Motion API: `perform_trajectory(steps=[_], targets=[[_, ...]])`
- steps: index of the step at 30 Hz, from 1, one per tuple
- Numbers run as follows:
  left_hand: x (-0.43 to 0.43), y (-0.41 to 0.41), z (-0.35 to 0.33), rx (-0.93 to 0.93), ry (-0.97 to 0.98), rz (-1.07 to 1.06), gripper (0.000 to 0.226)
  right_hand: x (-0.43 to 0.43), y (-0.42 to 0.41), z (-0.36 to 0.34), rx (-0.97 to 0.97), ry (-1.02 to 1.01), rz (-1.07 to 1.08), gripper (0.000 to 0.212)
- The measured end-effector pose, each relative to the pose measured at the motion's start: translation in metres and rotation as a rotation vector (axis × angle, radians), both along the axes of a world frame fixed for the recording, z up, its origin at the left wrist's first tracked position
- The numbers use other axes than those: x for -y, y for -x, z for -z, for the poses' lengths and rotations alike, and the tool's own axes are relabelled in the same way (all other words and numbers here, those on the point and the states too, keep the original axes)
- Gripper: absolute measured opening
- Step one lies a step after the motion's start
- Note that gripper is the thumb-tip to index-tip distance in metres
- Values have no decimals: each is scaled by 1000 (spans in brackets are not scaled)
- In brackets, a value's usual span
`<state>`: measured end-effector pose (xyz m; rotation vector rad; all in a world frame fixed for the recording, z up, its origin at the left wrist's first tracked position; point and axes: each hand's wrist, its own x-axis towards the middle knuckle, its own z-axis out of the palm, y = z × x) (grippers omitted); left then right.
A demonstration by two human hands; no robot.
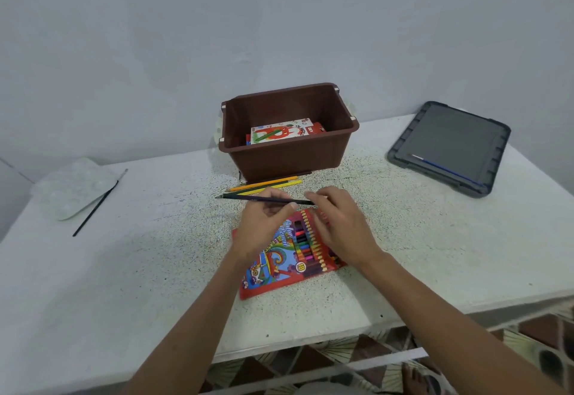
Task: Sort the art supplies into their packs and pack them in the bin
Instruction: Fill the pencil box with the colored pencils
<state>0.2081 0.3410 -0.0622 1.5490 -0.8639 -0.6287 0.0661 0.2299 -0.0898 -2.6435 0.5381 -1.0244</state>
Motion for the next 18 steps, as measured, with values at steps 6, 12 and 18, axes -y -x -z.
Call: perform_trajectory(steps=[6,12,18], targets=[[-8,-5,5,13,-48,34,11,14,2,-2,-37,50,42,26],[-38,-41,48,594,-256,-118,27,54,41,0,-197,27,238,26],[-59,-52,74,694,-287,-154,48,89,76,2,-321,95,413,30]])
